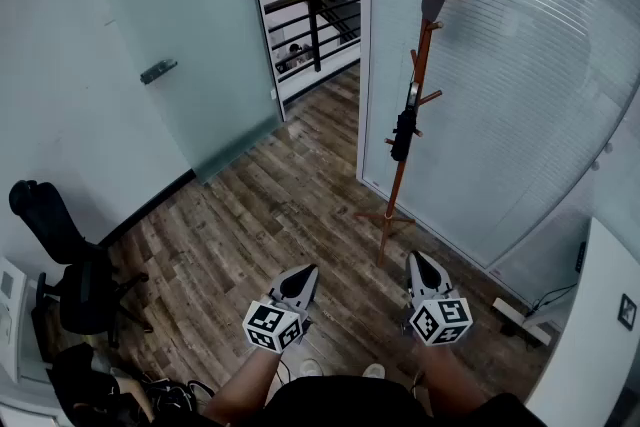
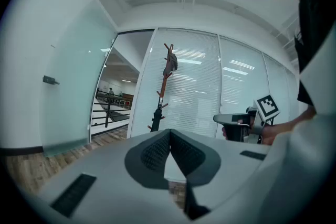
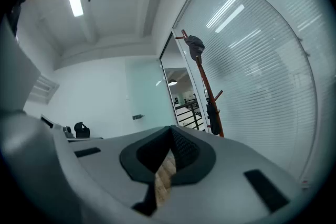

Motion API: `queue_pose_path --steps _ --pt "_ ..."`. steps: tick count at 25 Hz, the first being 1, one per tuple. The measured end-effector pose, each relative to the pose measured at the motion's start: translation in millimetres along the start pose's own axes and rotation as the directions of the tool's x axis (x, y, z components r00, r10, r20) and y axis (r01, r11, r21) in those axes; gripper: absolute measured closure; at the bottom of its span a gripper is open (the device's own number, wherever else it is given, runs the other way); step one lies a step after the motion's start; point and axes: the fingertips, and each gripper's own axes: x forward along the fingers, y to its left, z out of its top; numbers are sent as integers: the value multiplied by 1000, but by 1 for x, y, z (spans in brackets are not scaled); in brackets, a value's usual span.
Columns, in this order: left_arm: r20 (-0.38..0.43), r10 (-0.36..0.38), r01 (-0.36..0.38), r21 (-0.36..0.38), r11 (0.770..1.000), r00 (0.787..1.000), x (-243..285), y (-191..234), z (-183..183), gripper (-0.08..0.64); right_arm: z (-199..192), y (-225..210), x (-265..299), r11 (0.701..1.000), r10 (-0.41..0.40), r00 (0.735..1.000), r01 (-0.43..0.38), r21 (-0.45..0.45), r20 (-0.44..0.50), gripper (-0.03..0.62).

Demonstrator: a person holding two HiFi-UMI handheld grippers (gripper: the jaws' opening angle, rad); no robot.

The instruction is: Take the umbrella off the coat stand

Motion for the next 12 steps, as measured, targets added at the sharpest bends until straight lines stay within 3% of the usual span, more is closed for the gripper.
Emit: queue_pose_path --steps 4,12 --pt "-11 -14 15 18 1000 1000 0 -5 -4 549 0 5 -2 998 4 1000 -5 -66 -6 589" --pt "-40 -18 19 16 1000 999 -8 -1 -17 549 -19 16 -11 996 -18 999 15 -93 -27 589"
